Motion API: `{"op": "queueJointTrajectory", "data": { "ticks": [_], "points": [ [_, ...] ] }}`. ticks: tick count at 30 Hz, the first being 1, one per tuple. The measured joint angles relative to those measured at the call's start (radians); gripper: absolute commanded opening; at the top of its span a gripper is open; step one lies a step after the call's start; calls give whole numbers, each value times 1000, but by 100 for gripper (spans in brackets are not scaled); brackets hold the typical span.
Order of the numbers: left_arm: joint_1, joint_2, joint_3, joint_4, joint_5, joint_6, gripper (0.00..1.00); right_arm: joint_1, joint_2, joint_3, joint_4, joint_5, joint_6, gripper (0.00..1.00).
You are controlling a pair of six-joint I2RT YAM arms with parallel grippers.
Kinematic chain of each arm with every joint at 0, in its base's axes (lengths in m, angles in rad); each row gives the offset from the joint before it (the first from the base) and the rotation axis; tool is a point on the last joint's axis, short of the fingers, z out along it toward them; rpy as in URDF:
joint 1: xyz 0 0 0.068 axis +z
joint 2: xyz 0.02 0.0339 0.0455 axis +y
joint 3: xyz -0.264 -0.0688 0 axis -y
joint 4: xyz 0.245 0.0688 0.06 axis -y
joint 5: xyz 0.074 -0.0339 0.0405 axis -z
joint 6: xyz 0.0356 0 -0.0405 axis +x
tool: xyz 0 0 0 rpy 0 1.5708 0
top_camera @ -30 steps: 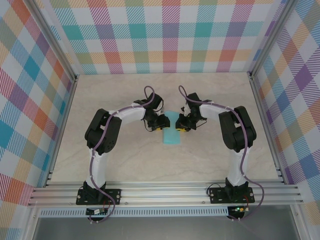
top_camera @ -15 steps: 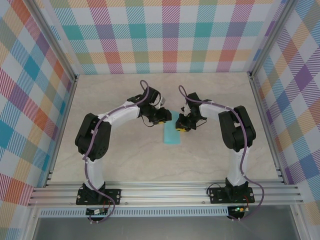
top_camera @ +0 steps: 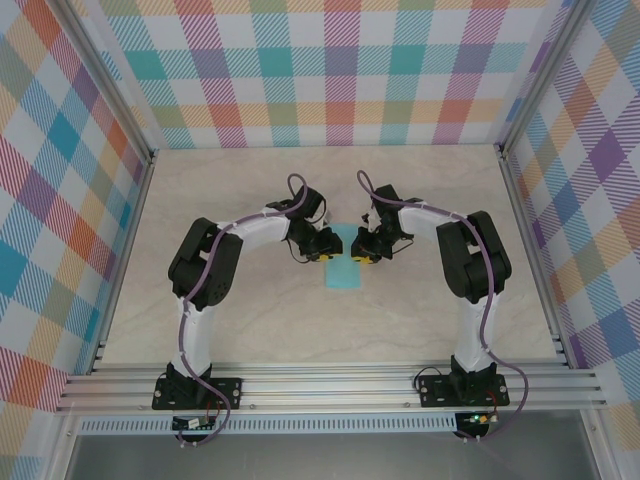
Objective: Fold a paper plane with a square sheet of paper (fold left side to right side)
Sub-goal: First fold the square sheet of paper in half at the center of the table.
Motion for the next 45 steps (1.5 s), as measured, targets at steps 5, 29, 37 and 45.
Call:
{"op": "queueJointTrajectory", "data": {
  "ticks": [5, 29, 37, 45],
  "points": [
    [6, 12, -14, 5, -21, 11, 30, 0, 1, 1, -2, 1, 0, 16],
    [64, -142, -189, 61, 37, 48, 33, 1, 5, 2, 3, -10, -8, 16],
    [3, -110, -154, 116, 95, 29, 32, 1, 5, 2, 3, -10, -8, 16],
    [-21, -45, -137, 126, 95, 30, 31, 1, 5, 2, 3, -10, -8, 16]
  ]
}}
